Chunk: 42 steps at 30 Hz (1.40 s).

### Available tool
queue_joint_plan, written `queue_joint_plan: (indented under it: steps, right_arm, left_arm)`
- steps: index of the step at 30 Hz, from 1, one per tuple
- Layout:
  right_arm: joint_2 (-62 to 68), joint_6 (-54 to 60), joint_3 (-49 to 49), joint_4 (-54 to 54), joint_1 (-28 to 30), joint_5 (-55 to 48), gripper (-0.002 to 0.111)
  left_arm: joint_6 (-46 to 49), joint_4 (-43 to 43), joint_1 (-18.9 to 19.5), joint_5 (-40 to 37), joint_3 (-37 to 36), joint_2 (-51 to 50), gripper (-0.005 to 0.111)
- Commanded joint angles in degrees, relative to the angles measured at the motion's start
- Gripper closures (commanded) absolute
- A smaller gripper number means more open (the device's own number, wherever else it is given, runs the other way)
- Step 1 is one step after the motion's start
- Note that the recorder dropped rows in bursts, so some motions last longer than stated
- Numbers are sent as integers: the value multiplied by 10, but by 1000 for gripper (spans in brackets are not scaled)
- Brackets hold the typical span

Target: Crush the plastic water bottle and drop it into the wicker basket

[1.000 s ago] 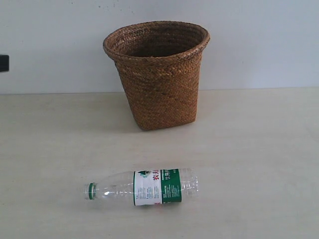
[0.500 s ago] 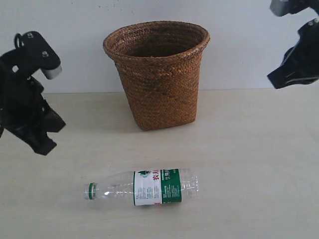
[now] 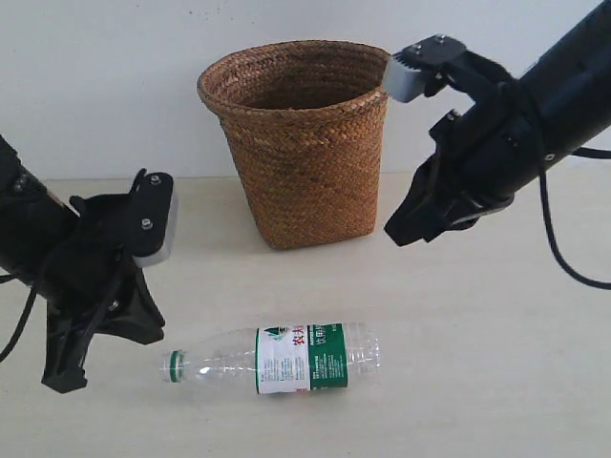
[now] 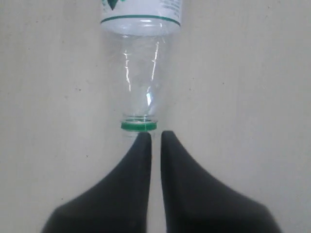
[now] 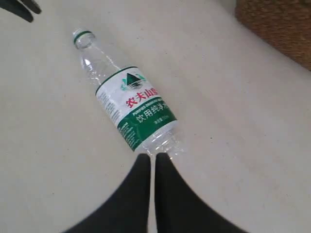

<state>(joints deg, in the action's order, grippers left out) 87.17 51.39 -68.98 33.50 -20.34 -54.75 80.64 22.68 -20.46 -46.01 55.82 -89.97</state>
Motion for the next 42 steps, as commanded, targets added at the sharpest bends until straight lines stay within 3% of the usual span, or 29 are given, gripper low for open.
queue_joint_plan:
  steps: [1,2,3,4,5,7,23,31,33,38,42]
  right_arm:
    - [24,4,-4,5,-24,5,108]
    - [30,4,-4,5,-27,8,108]
    - [46,1,-4,7,-36,14,108]
    - [51,1,-4,9,-39,17,108]
    - [62,1,-4,12,-43,23,108]
    - [69,1,-4,21,-43,29,108]
    - [95,1,-3,38,-43,41,108]
    - [95,0,-3,38,-43,41,108]
    - [95,0,-3,38,-43,41,108]
    - [95,0,-3,62,-43,41,108]
    - [100,0,-3,125,-43,41,108]
  left_arm:
    - [79,11,-2,-1,0,-35,95]
    - [92,13,-2,-1,0,-43,91]
    - [119,22,-2,2,0,-57,78]
    - [128,25,-2,6,0,-63,71]
    - [146,35,-2,22,0,-75,54]
    - [147,37,-2,53,0,-88,35]
    - [149,70,-2,122,5,-178,33]
    - [153,81,-2,148,5,-206,44]
    - [153,81,-2,148,5,-206,56]
    - [153,81,-2,144,5,-206,102]
    - [152,87,-2,140,5,-206,102]
